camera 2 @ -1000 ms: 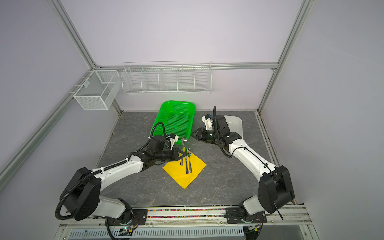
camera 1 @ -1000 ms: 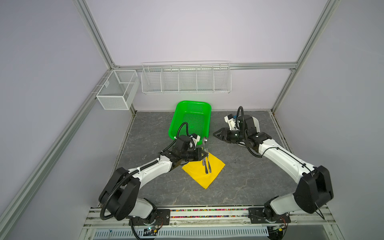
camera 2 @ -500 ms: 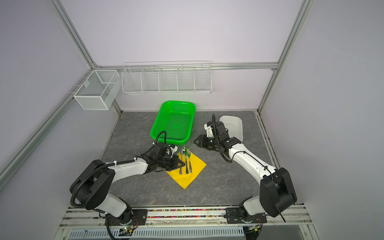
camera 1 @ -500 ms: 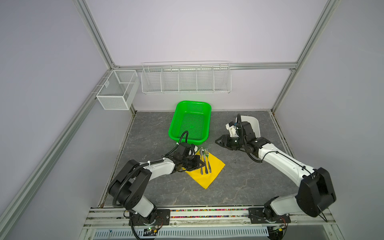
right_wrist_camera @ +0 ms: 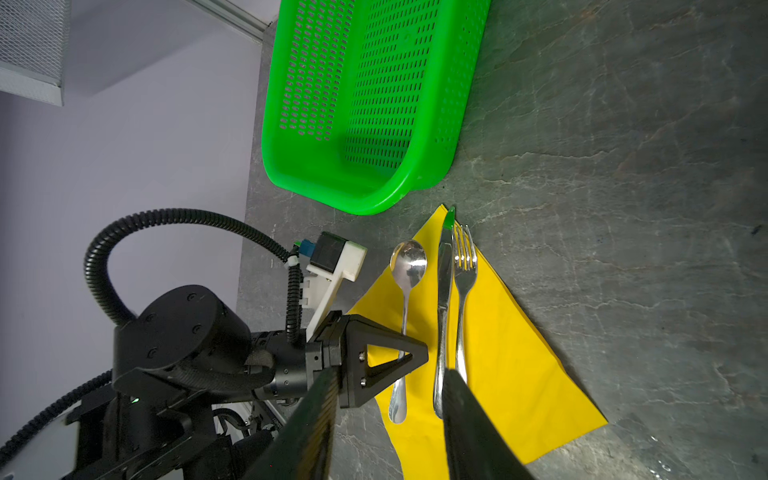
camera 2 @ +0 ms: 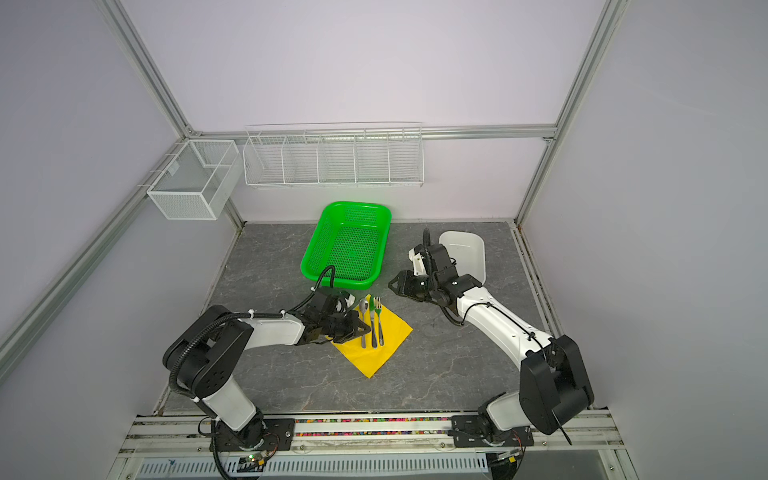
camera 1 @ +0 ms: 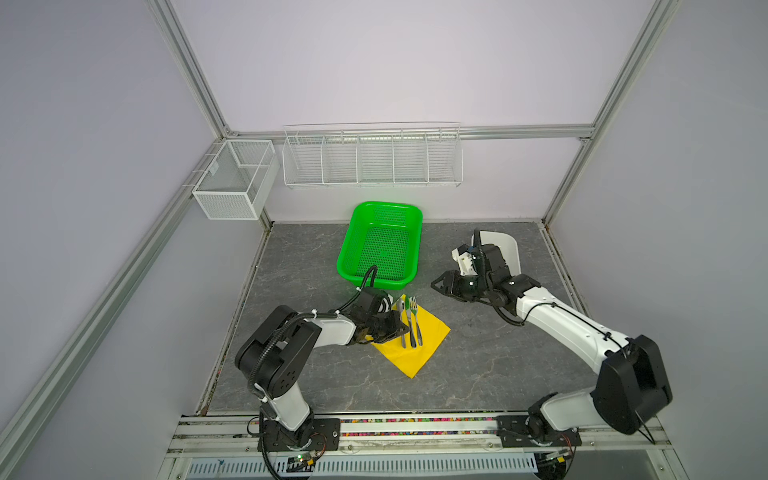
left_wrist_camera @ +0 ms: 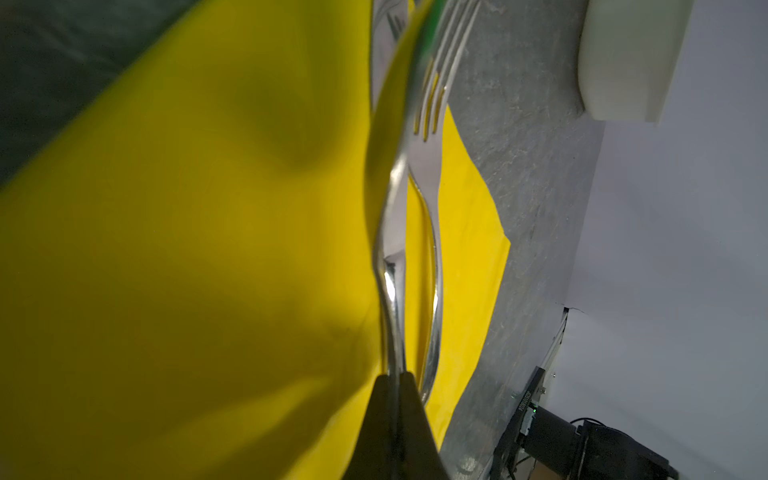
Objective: Place the utensils on the paper napkin and roll it up
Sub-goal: 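Lower the spoon beside the knife with the left gripper while the right draws back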
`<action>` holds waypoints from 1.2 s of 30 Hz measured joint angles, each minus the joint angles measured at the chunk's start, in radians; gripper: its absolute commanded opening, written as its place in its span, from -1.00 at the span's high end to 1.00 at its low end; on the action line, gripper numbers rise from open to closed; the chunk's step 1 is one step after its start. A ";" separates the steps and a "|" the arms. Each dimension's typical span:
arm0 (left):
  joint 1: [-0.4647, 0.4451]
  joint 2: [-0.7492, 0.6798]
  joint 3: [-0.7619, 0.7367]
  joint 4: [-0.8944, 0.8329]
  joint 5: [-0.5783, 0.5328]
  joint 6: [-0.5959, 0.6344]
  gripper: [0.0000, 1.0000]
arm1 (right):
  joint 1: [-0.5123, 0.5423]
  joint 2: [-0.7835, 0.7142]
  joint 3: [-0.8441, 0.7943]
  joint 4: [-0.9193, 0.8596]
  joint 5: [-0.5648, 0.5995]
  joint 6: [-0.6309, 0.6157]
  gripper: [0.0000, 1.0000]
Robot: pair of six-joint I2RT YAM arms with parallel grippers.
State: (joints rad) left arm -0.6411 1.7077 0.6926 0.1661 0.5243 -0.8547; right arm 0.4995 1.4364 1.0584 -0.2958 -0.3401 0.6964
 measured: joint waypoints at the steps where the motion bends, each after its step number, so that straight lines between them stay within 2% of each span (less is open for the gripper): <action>1: 0.000 0.000 0.000 0.000 -0.005 0.003 1.00 | 0.000 0.000 0.000 -0.001 0.000 -0.001 0.11; 8: 0.000 0.013 0.035 0.001 -0.010 0.022 0.99 | 0.001 0.002 0.002 -0.008 0.003 -0.002 0.11; 11: 0.000 0.013 0.039 -0.006 -0.016 0.026 0.90 | 0.001 0.002 0.002 -0.011 0.003 -0.002 0.11; 24: 0.000 0.048 0.051 -0.018 -0.030 0.029 0.82 | 0.003 0.002 0.004 -0.021 0.004 -0.009 0.11; 30: 0.000 0.048 0.051 -0.013 -0.029 0.030 0.68 | 0.003 0.002 0.004 -0.025 0.005 -0.009 0.11; 36: 0.000 0.039 0.052 -0.023 -0.042 0.029 0.67 | 0.006 0.002 0.004 -0.030 0.011 -0.010 0.11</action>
State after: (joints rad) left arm -0.6415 1.7462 0.7444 0.1436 0.4828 -0.8257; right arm 0.5056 1.4384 1.0622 -0.3256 -0.3294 0.6868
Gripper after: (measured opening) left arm 0.164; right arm 0.444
